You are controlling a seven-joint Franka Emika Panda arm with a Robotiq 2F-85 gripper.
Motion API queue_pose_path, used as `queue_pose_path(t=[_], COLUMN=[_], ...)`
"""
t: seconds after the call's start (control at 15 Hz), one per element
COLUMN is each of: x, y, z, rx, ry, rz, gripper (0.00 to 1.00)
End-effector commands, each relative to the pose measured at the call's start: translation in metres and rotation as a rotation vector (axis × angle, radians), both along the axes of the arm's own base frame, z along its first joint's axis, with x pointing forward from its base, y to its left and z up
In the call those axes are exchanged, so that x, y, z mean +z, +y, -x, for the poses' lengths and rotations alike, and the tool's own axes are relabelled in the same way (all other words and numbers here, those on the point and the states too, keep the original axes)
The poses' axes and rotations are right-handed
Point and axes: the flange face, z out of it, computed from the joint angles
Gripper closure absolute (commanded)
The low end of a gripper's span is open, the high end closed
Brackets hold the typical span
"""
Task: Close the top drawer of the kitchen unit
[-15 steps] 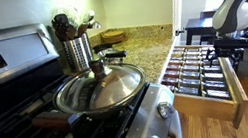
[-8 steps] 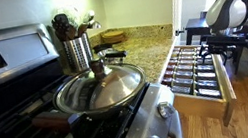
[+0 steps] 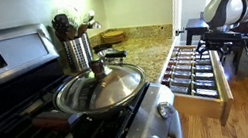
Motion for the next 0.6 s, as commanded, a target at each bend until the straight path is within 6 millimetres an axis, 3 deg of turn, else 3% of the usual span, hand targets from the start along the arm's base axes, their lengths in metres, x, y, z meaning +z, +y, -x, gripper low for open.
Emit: queue_pose_path(t=[0.0, 0.2, 0.47, 0.53], x=[0.026, 0.044, 0.070, 0.049], y=[0.004, 0.011, 0.010, 0.008], z=[-0.021, -0.035, -0.014, -0.033], rx=[-0.018, -0.022, -0.035, -0.011], ry=[-0.026, -0.040, 0.048, 0.014], rz=[0.021, 0.031, 0.044, 0.046], gripper=[0.00, 0.00, 0.00, 0.00])
